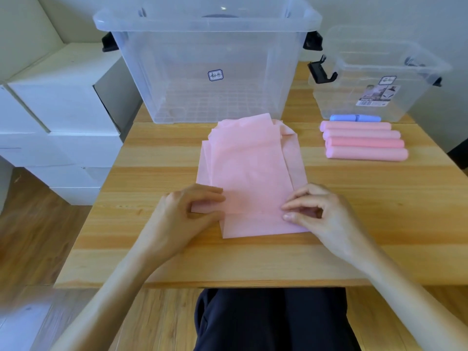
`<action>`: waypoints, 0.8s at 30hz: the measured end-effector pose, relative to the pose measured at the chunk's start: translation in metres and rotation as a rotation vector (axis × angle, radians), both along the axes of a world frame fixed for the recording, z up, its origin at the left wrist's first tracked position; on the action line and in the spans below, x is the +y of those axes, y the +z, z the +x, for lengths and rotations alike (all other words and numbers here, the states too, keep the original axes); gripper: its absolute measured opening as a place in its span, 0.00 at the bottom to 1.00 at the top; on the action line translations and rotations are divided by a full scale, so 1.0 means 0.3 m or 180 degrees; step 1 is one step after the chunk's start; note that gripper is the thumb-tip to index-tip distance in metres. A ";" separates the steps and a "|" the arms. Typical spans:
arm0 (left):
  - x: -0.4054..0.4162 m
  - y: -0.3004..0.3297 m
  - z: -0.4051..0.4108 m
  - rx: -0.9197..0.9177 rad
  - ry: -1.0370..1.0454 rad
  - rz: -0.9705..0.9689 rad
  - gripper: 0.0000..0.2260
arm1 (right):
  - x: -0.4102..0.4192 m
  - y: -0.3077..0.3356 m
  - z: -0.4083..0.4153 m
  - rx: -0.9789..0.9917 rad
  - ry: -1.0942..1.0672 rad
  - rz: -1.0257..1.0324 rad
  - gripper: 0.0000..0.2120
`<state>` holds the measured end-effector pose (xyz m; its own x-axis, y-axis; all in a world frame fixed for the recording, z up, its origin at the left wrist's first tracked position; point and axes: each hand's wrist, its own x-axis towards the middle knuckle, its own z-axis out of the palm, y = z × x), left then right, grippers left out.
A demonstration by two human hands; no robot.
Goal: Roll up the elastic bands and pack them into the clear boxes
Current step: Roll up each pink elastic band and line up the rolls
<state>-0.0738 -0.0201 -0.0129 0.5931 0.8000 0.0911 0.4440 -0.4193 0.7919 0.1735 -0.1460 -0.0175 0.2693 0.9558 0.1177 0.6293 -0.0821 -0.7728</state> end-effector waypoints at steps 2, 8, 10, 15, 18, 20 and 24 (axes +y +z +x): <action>-0.014 -0.008 0.003 0.0031 -0.0050 0.0109 0.09 | 0.001 -0.003 -0.005 0.0059 -0.0030 0.0013 0.04; -0.011 -0.011 0.009 0.0090 -0.0033 0.0223 0.04 | 0.024 -0.003 -0.008 0.0001 -0.0058 0.0119 0.04; -0.006 -0.011 0.011 0.0064 0.0033 0.0181 0.04 | 0.026 -0.009 -0.003 -0.0063 -0.0082 0.0156 0.04; -0.012 0.002 0.024 -0.0067 0.0188 0.0194 0.04 | 0.038 -0.036 -0.019 -0.0497 -0.0058 0.0383 0.10; -0.026 0.018 0.028 -0.0198 0.0259 0.0075 0.05 | 0.043 -0.031 -0.022 -0.0717 -0.0104 0.0651 0.04; -0.039 0.033 0.024 -0.0253 0.0270 0.0130 0.05 | 0.029 -0.008 -0.020 -0.0713 -0.0120 0.0741 0.03; -0.095 0.044 -0.013 -0.0317 0.0013 0.0127 0.08 | -0.049 0.032 -0.031 -0.0771 -0.0022 0.0871 0.05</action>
